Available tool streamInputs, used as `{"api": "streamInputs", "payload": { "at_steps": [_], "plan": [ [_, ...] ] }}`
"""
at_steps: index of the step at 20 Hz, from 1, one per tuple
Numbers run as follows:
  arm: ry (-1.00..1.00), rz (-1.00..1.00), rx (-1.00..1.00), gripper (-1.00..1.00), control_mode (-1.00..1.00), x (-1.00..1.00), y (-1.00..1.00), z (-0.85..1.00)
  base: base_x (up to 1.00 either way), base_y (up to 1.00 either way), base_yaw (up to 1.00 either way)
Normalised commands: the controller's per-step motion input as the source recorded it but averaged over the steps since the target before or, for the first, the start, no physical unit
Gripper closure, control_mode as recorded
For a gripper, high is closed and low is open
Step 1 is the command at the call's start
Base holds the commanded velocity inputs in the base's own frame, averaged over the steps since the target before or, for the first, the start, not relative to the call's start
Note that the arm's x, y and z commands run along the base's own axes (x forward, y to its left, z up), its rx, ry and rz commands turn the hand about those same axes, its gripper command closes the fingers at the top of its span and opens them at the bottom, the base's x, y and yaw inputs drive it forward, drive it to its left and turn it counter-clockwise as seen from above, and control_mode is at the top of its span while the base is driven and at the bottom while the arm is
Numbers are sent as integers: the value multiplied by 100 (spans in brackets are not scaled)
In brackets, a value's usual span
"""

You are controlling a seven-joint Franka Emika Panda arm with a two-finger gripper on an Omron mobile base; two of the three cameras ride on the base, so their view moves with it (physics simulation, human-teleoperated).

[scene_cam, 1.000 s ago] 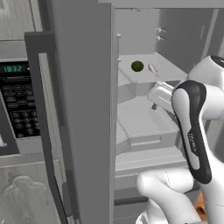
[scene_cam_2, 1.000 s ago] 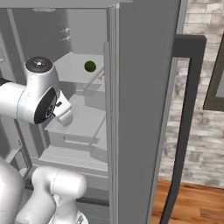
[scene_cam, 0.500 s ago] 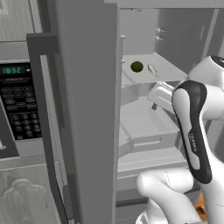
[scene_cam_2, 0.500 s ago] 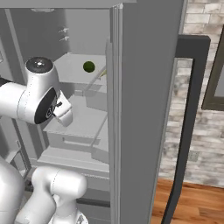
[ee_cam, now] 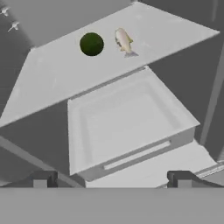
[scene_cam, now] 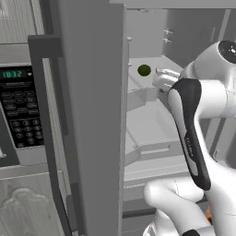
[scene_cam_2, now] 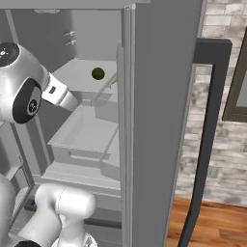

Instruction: Place one lime and one fish in each tupperware on the nearby counter, to pack two identical lunches.

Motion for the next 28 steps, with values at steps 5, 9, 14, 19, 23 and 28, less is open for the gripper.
{"api": "streamInputs", "payload": {
  "at_steps": [5, 9, 14, 19, 23, 28],
  "plan": [
    [-30, 5, -17, -100, -100, 41, 0, 23, 0, 0, 0],
    [-21, 19, -11, -100, -100, 43, -17, 1, 0, 0, 0],
    [-2, 7, -11, -100, -100, 21, 10, 2, 0, 0, 0],
    [3, 0, -10, -100, -100, 85, 0, 8, 0, 0, 0],
    [8, 0, -3, -100, -100, 94, -5, 0, 0, 0, 0],
    [9, 0, 0, -100, -100, 94, -8, -4, 0, 0, 0]
  ]
}}
